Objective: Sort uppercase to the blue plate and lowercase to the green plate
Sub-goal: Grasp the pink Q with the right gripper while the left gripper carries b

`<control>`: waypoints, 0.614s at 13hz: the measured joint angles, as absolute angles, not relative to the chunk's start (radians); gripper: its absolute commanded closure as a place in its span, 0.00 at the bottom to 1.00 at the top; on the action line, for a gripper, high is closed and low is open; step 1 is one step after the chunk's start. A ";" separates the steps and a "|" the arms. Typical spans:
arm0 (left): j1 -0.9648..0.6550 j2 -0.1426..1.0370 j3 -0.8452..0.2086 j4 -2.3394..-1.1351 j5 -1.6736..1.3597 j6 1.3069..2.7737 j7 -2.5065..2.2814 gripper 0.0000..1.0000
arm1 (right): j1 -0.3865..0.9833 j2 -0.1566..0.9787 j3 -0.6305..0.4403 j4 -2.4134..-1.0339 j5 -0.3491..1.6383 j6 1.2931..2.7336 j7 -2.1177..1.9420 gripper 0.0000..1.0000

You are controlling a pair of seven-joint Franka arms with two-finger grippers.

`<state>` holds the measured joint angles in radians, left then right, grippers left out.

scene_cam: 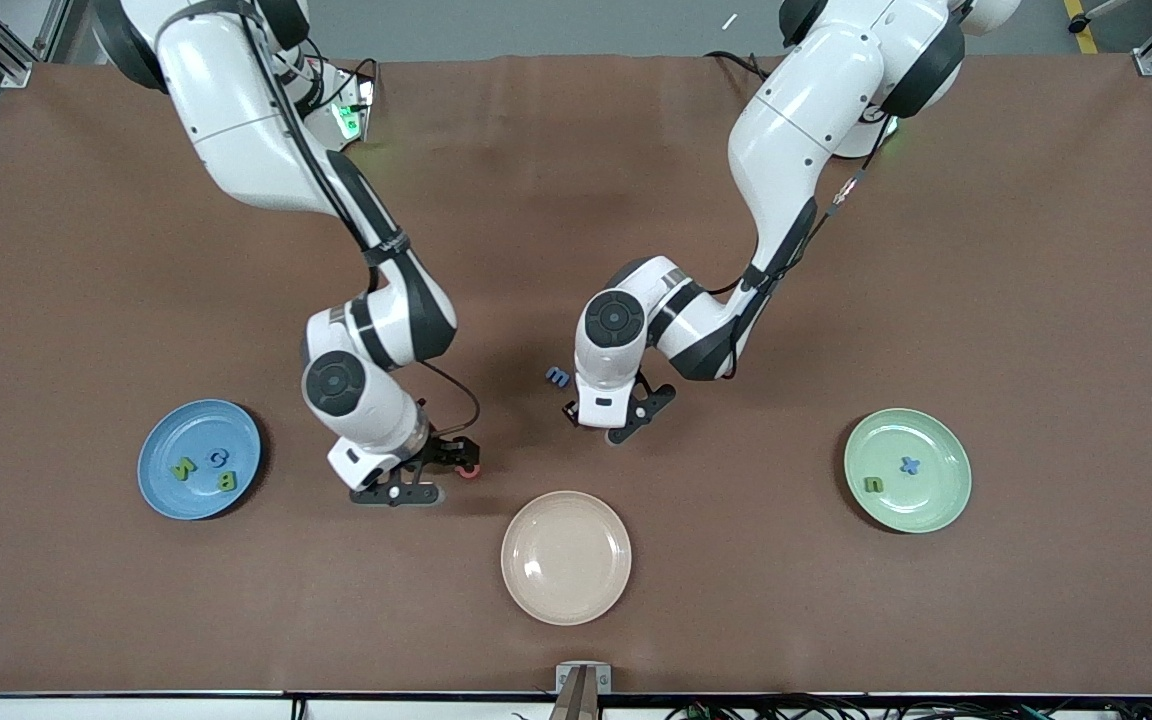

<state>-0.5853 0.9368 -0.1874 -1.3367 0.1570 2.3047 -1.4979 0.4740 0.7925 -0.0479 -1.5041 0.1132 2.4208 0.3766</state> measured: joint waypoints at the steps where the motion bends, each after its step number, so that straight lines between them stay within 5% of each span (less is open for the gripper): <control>1: -0.585 0.937 -0.187 -1.337 0.157 2.304 -1.498 0.40 | 0.490 0.807 -0.051 -1.504 0.092 2.441 0.407 0.03; 3: -0.585 0.937 -0.187 -1.335 0.157 2.297 -1.498 0.46 | 0.502 0.830 -0.055 -1.504 0.074 2.469 0.435 0.08; 8: -0.586 0.935 -0.187 -1.325 0.157 2.272 -1.498 0.97 | 0.503 0.855 -0.061 -1.504 0.069 2.511 0.438 0.35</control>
<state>-0.5857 0.9346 -0.1874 -1.3252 0.1570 2.2716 -1.4979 0.5028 0.8545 -0.0611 -1.5041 0.0691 2.5105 0.4376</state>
